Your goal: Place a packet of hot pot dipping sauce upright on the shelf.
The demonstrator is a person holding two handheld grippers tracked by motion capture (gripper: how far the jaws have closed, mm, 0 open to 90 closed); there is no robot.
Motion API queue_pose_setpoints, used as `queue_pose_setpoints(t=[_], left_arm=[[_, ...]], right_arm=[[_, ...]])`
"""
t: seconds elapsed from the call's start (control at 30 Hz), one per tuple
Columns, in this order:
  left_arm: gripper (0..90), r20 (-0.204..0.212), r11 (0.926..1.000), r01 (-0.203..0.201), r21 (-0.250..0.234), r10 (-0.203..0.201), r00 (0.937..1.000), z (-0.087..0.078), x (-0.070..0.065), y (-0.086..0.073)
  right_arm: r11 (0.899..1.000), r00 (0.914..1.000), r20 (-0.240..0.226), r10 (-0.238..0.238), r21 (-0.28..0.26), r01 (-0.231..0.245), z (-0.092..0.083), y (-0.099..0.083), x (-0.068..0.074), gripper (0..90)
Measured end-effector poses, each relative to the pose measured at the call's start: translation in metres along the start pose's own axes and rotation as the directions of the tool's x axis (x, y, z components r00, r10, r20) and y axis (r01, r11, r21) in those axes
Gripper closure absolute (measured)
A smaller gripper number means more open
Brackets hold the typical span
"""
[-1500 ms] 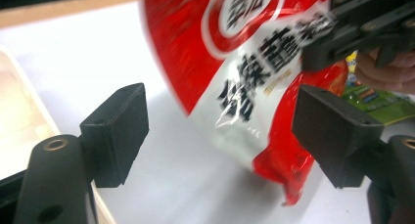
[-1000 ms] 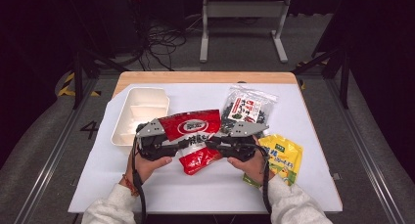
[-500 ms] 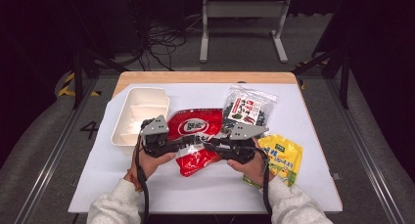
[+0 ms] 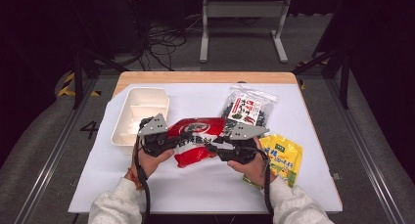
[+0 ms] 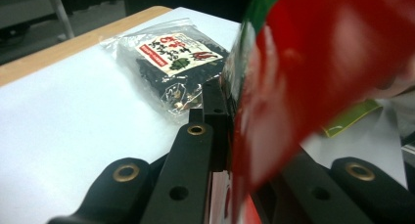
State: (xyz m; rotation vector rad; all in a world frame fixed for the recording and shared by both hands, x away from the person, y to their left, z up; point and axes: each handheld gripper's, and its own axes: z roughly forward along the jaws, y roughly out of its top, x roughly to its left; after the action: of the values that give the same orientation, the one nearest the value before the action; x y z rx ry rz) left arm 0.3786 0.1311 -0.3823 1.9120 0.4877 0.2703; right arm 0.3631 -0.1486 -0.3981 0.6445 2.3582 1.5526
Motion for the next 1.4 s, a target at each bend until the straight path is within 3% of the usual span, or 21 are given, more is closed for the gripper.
queue_pose_setpoints(t=[0.07,0.33,0.47,0.6,0.7,0.77,0.83,0.93,0.97,1.0,1.23,1.4], left_arm=[[90.0,0.005,0.9999,-0.015,0.000,0.015,0.9999,-0.001,-0.001,0.000],[90.0,-0.003,0.9996,-0.022,-0.017,0.022,0.9998,-0.007,0.002,0.001],[90.0,-0.004,0.9995,-0.015,-0.027,0.015,0.9999,-0.012,0.005,0.001],[90.0,-0.017,0.9990,-0.020,-0.039,0.020,0.9997,-0.019,0.008,0.001],[90.0,-0.026,0.9987,-0.015,-0.049,0.014,0.9996,-0.024,0.011,0.001],[90.0,-0.031,0.9987,-0.020,-0.048,0.018,0.9993,-0.027,0.011,0.001],[90.0,-0.035,0.9987,-0.022,-0.047,0.020,0.9992,-0.028,0.011,0.001],[90.0,-0.046,0.9980,-0.025,-0.058,0.022,0.9987,-0.033,0.014,0.001],[90.0,-0.046,0.9980,-0.025,-0.058,0.022,0.9987,-0.033,0.014,0.001],[90.0,-0.045,0.9981,-0.019,-0.058,0.016,0.9989,-0.034,0.014,0.001],[90.0,-0.068,0.9967,-0.030,-0.076,0.024,0.9974,-0.044,0.018,0.003],[90.0,-0.074,0.9963,-0.034,-0.079,0.028,0.9969,-0.049,0.021,0.005]], right_arm=[[1.000,0.9999,0.009,0.008,0.006,-0.008,-0.008,0.000,0.000,52.4],[0.999,0.9988,0.014,0.046,0.002,-0.046,-0.036,-0.008,-0.007,44.2],[0.999,0.9976,0.054,0.043,-0.005,-0.043,-0.065,-0.009,-0.010,40.2],[1.000,0.9942,0.108,0.005,0.015,-0.007,-0.089,-0.009,-0.010,36.1],[0.998,0.9854,0.166,-0.037,0.059,0.028,-0.104,-0.015,-0.011,34.9],[0.992,0.9731,0.214,-0.084,0.107,0.063,-0.111,-0.021,-0.011,34.3],[0.991,0.9709,0.223,-0.088,0.116,0.063,-0.115,-0.024,-0.012,33.8],[0.985,0.9565,0.271,-0.107,0.161,0.065,-0.128,-0.038,-0.018,31.4],[0.985,0.9565,0.271,-0.107,0.161,0.065,-0.128,-0.038,-0.018,31.4],[0.978,0.9438,0.303,-0.133,0.192,0.076,-0.134,-0.045,-0.020,30.1],[0.974,0.9329,0.344,-0.107,0.224,0.029,-0.151,-0.065,-0.028,28.1],[0.976,0.9273,0.364,-0.088,0.218,0.007,-0.160,-0.072,-0.032,27.3]])
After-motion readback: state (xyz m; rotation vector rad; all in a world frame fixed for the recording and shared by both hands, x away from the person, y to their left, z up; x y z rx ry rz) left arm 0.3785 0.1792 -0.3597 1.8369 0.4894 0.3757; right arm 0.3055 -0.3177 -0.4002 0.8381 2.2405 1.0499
